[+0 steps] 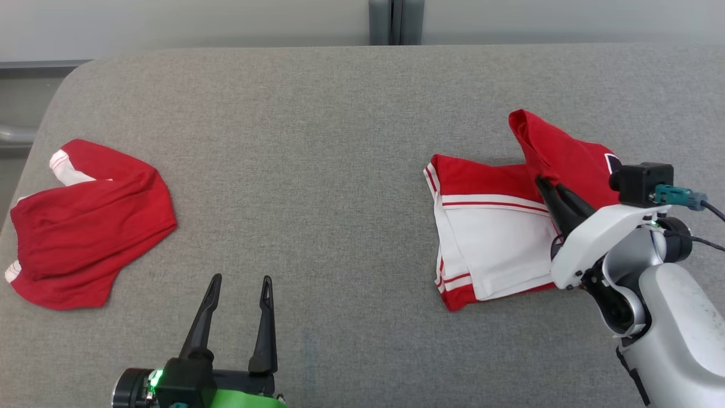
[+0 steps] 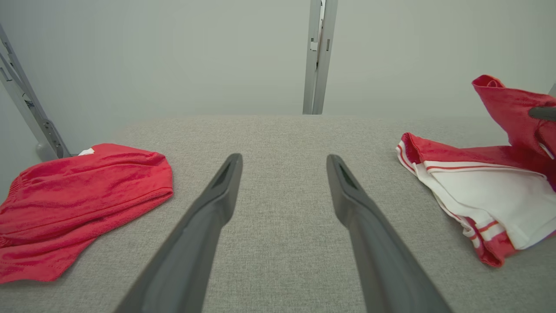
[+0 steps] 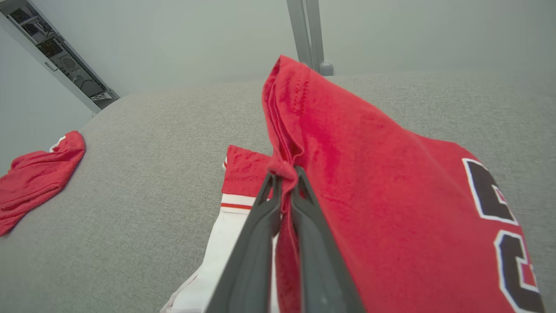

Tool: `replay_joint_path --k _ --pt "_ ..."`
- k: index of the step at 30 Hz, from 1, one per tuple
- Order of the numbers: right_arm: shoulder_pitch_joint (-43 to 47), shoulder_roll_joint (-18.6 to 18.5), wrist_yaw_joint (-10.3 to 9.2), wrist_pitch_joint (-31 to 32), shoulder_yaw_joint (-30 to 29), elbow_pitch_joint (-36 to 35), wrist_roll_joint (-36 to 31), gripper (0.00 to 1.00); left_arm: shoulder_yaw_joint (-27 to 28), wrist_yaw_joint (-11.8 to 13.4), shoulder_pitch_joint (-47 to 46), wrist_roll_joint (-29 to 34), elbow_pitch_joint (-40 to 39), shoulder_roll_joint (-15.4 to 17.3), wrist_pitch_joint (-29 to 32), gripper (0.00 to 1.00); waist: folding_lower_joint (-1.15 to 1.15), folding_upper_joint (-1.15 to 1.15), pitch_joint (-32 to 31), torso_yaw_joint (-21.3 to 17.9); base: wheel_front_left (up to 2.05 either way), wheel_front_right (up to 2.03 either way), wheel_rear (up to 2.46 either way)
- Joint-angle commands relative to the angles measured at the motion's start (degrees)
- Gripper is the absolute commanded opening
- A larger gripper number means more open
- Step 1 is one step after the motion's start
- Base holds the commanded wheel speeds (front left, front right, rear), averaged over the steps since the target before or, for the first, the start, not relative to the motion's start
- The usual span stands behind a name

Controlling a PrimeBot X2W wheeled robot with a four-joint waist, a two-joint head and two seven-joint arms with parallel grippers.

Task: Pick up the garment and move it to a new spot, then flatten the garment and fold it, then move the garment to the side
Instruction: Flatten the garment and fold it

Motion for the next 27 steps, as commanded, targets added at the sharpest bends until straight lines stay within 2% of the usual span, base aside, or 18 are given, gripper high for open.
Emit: replay_joint_path --k 1,4,14,15,16,17,18,19,24,27 --pt "0.7 0.9 -0.03 0.4 0.2 -0.6 -0.7 0.0 0.1 -0.2 -0.9 -0.4 0.0 0.1 -0.2 1.0 0.0 0.0 0.5 0.6 0.0 0.0 0.0" --pt "1.4 3.0 -0.02 1.2 0.7 -1.5 -0.8 0.0 0.1 0.3 -1.1 -1.0 0.0 0.1 -0.2 1.0 0.0 0.0 0.8 1.1 0.0 0.0 0.0" --pt "2.0 6.3 -0.01 2.8 3.3 -0.9 -0.4 0.0 -0.6 0.6 -2.0 -1.9 0.2 0.1 -0.2 1.0 0.0 0.0 1.3 2.1 0.0 0.0 0.0" --pt "1.9 6.4 -0.01 3.0 3.5 -0.5 0.0 0.04 -0.7 0.7 -2.0 -1.9 0.2 0.1 -0.2 1.0 0.0 0.0 1.3 2.1 0.0 0.0 0.0" --pt "1.7 6.5 -0.01 3.1 3.7 -0.2 0.1 0.14 -0.7 0.6 -2.0 -1.9 0.3 0.1 -0.2 1.0 0.0 0.0 1.3 2.2 0.0 0.0 0.0" --pt "1.6 6.7 -0.01 3.3 3.7 0.2 0.6 0.34 -0.8 0.6 -2.1 -1.8 0.3 0.1 -0.2 1.0 0.0 0.0 1.3 2.3 0.0 0.0 0.0" --pt "1.5 6.9 -0.01 3.4 3.6 0.5 0.8 0.86 -0.9 0.5 -2.1 -1.8 0.3 0.1 -0.2 1.0 0.0 0.0 1.3 2.3 0.0 0.0 0.0" --pt "1.4 7.2 -0.01 3.1 3.3 0.6 1.2 1.0 -1.0 0.6 -2.1 -1.7 0.2 0.1 -0.2 1.0 0.0 0.0 1.2 2.4 0.0 0.0 0.0" --pt "1.4 5.9 -0.01 1.8 2.6 -1.1 2.9 1.0 -0.7 1.0 -1.8 -1.7 -0.1 0.1 -0.2 1.0 0.0 0.0 1.1 2.2 0.0 0.0 0.0" --pt "2.2 4.1 -0.01 -2.3 1.7 -2.9 2.6 1.0 -0.2 1.2 -1.2 -2.5 -0.6 0.1 -0.2 1.0 0.0 0.0 0.3 1.2 0.0 0.0 0.0"
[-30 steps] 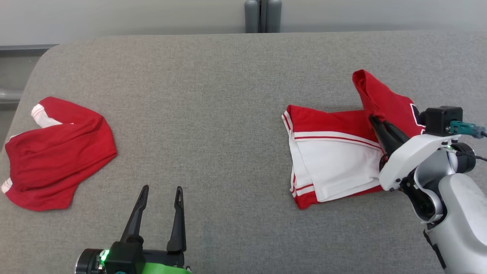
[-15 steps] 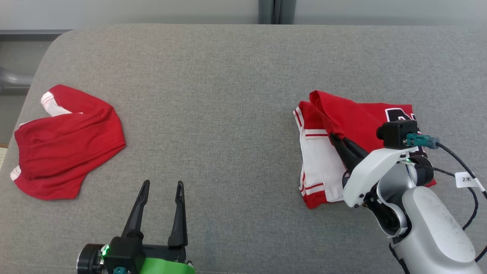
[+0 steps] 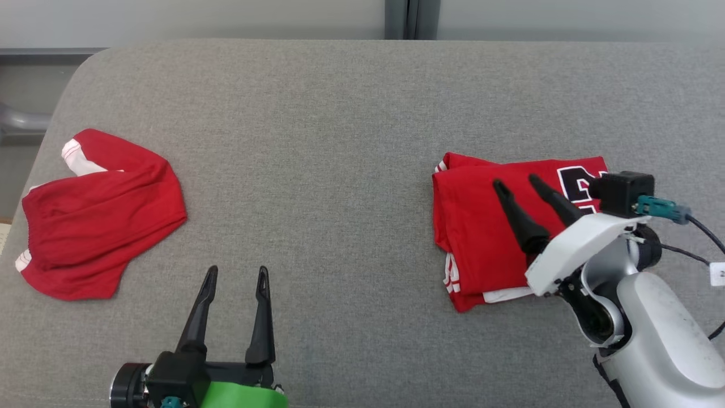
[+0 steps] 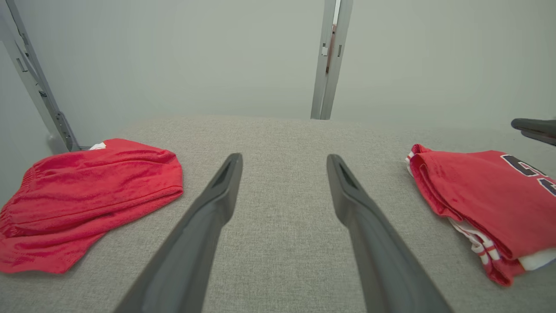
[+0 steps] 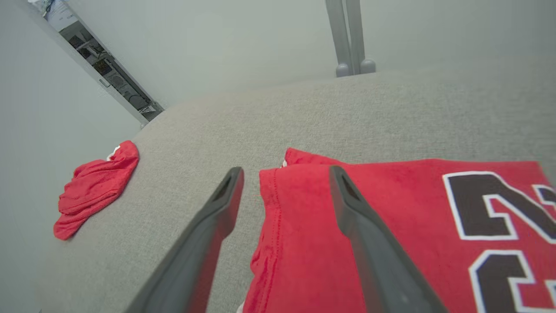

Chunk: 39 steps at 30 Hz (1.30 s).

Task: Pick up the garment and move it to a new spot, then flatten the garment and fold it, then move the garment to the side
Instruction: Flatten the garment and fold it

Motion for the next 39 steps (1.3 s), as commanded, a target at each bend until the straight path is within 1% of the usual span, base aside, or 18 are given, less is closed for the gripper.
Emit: replay_joint_path --k 1,4,9,10,12,13,15,17,19,23,27,30,31,35,39 --pt "1.0 -1.4 0.02 -2.8 0.2 -1.2 -0.5 1.0 0.5 0.5 0.1 -0.3 -0.9 0.1 -0.2 1.0 0.0 0.0 -0.8 -1.0 0.0 0.0 0.0" --pt "2.0 -4.3 0.03 -9.6 0.9 -0.7 -2.2 1.0 1.5 1.2 0.4 -0.3 -2.8 0.1 -0.2 1.0 0.0 0.0 -1.4 -2.6 0.0 0.0 0.0" --pt "3.4 -6.6 0.01 -21.3 2.9 3.8 -0.7 1.0 2.4 1.5 1.0 0.3 -3.6 0.1 -0.1 1.0 0.0 0.0 -2.9 -4.9 0.0 0.0 0.0" --pt "3.6 -7.3 0.02 -23.2 3.5 4.8 -1.2 1.0 2.6 1.4 1.3 0.5 -3.6 0.1 -0.1 1.0 0.0 0.0 -3.3 -5.4 0.0 0.0 0.0" --pt "4.0 -7.2 0.02 -24.9 3.4 6.5 -2.4 1.0 3.0 1.5 1.9 0.7 -3.6 0.1 -0.1 1.0 0.0 0.0 -4.1 -6.3 0.0 0.0 0.0" --pt "4.3 -7.1 0.02 -25.2 2.8 6.8 -3.8 1.0 3.1 1.4 2.2 1.0 -3.6 0.1 -0.1 1.0 0.0 0.0 -4.4 -6.7 0.0 0.0 0.0" --pt "4.5 -6.2 0.02 -25.4 0.7 4.4 -6.5 1.0 3.3 1.1 2.6 1.1 -3.8 0.1 -0.1 1.0 0.0 0.0 -4.7 -7.4 0.0 0.0 0.0" --pt "6.7 -4.4 0.02 -25.3 -2.0 1.4 -9.4 1.0 3.6 0.9 3.3 0.8 -3.9 0.1 -0.1 1.0 0.0 0.0 -5.1 -8.0 0.0 0.0 0.0" --pt "8.8 -3.1 0.01 -25.3 -3.3 -1.1 -12.6 1.0 4.0 0.7 4.0 0.9 -3.9 0.1 -0.1 1.0 0.0 0.0 -5.9 -8.5 0.0 0.0 0.0" --pt "12.7 -0.6 0.02 -25.3 -4.4 -3.6 -16.1 1.0 4.9 0.0 5.4 0.9 -3.6 0.1 -0.1 1.0 0.0 0.0 -8.1 -8.9 0.0 0.0 0.0" --pt "16.3 0.9 0.01 -25.3 -4.9 -5.4 -17.3 1.0 4.8 -0.3 6.6 1.6 -3.9 0.1 -0.1 1.0 0.0 0.0 -9.3 -8.9 0.0 0.0 0.0" --pt "18.2 1.5 0.01 -25.3 -5.6 -5.2 -18.3 1.0 4.1 -0.1 7.4 3.0 -3.8 0.1 -0.1 1.0 0.0 0.0 -10.3 -8.6 0.0 0.0 0.0" --pt "18.7 2.0 0.02 -25.3 -5.9 -5.3 -18.4 1.0 4.0 0.3 7.6 2.8 -3.8 0.1 -0.1 1.0 0.0 0.0 -10.6 -8.5 0.0 0.0 0.0" --pt "20.4 2.8 0.02 -25.3 -5.9 -5.0 -19.6 1.0 3.8 0.4 8.2 2.6 -3.2 0.1 -0.1 1.0 0.0 0.0 -11.8 -8.2 0.0 0.0 0.0" --pt "21.1 3.1 0.01 -25.3 -5.3 -4.2 -19.8 1.0 4.5 -0.2 8.7 3.5 -2.3 0.1 -0.1 1.0 0.0 0.0 -12.8 -7.9 0.0 0.0 0.0"
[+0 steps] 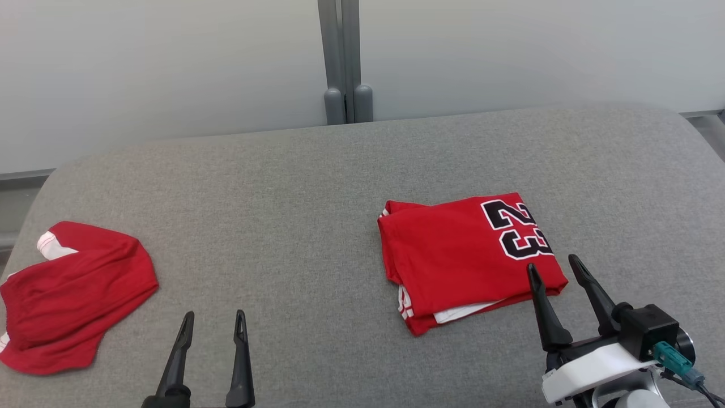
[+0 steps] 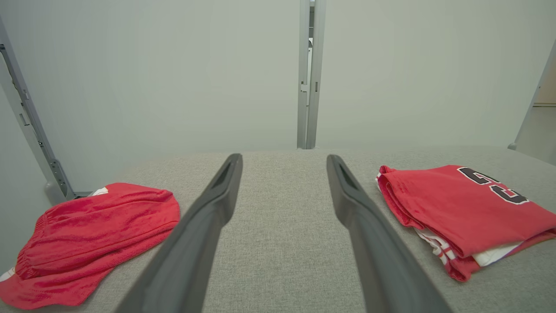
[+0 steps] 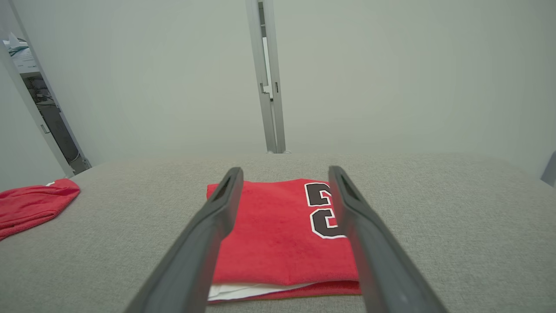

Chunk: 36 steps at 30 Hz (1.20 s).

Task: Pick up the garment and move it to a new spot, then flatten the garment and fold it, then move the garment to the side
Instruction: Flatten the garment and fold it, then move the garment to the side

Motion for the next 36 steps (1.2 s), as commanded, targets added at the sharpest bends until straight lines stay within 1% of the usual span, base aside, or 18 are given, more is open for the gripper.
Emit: replay_joint_path --k 1,5,22,36 --pt "0.6 0.0 0.0 -0.2 0.2 0.4 -0.6 1.0 0.5 -0.5 0.7 0.5 0.3 0.1 0.0 1.0 0.0 0.0 -0.5 0.2 0.0 0.0 0.0" --pt "0.2 0.1 0.0 -0.2 0.8 1.1 -1.0 1.0 1.0 -0.9 0.4 0.6 0.7 0.1 0.0 1.0 0.0 0.0 -0.9 0.3 0.0 0.0 0.0" --pt "-0.6 -0.5 0.0 -0.2 1.6 0.7 -0.4 1.0 1.5 -0.4 -0.1 0.5 0.3 0.1 0.0 1.0 0.0 0.0 -0.2 0.2 0.0 0.0 0.0" --pt "-1.4 -0.7 0.01 -0.2 2.5 0.9 -0.2 1.0 1.0 -0.6 -1.4 0.9 0.8 0.1 0.0 1.0 0.0 0.0 0.9 0.6 0.0 0.0 0.0"
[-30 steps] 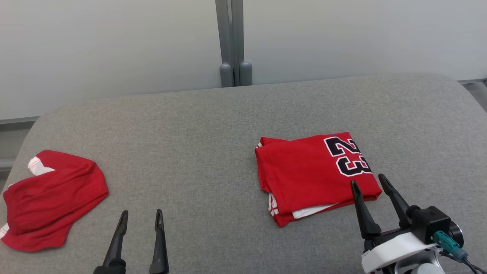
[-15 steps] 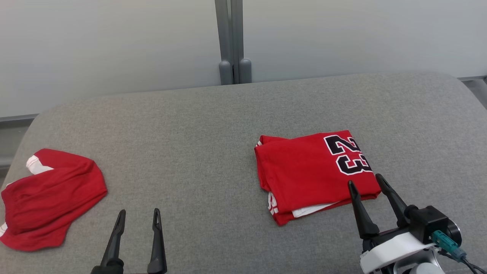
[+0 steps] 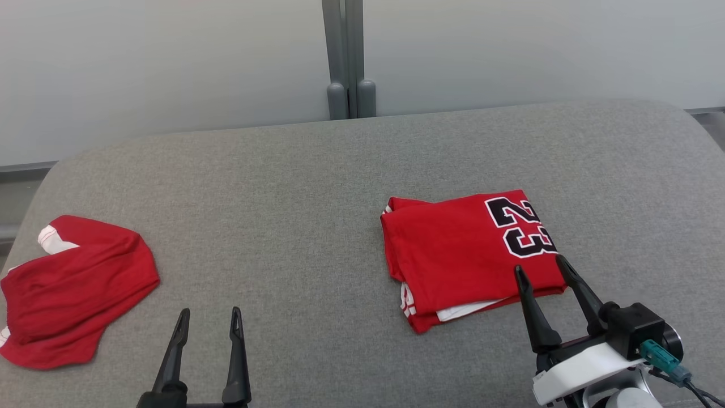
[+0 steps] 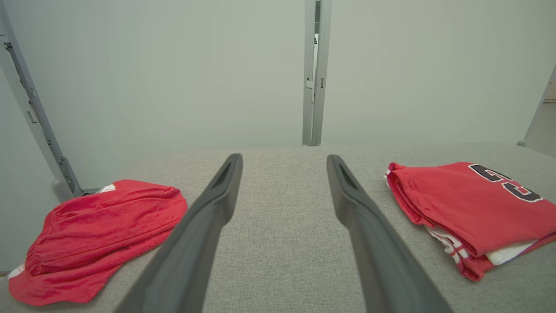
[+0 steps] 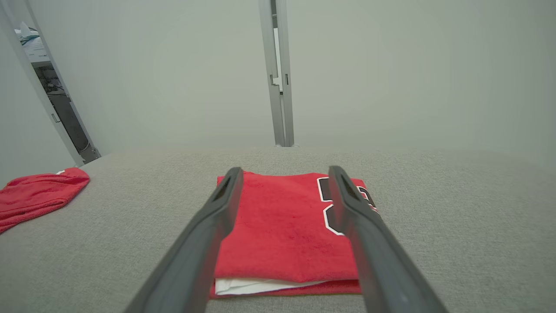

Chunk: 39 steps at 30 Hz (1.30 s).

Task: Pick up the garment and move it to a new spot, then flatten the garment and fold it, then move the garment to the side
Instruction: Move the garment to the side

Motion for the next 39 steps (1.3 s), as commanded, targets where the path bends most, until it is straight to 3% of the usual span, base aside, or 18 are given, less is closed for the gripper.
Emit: replay_joint_path --k 1,10,18,25,32,39 --pt "-0.8 -0.3 0.0 -0.2 0.3 0.0 -0.4 1.0 -0.3 -0.1 -0.9 0.7 -0.1 0.1 0.0 1.0 0.0 0.0 0.4 0.3 0.0 0.0 0.0" --pt "-2.3 -0.9 0.0 -0.2 1.2 -0.3 0.5 1.0 -1.1 -0.1 -1.7 0.8 -0.2 0.1 0.0 1.0 0.0 0.0 2.5 1.5 0.0 0.0 0.0" --pt "-7.4 -3.7 0.01 -0.2 0.8 2.2 9.5 1.0 -2.1 -0.1 -3.7 1.1 -0.6 0.1 0.0 1.0 0.0 0.0 6.8 1.8 0.0 0.0 0.0" --pt "-15.7 -14.7 0.02 0.9 7.3 10.0 26.3 1.0 -3.7 -1.1 -8.0 2.0 -0.8 0.1 0.0 1.0 0.0 0.0 13.5 2.8 0.0 0.0 0.0" --pt "-21.8 -26.1 0.02 11.0 12.5 12.9 45.5 1.0 -5.4 -1.8 -12.2 1.5 -0.2 0.1 0.0 1.0 0.0 0.0 18.6 4.3 0.0 0.0 0.0" --pt "-25.0 -32.2 0.01 16.9 15.1 15.1 52.7 1.0 -7.4 -1.4 -14.5 0.8 0.4 0.1 0.0 1.0 0.0 0.0 21.6 5.8 0.0 0.0 0.0"
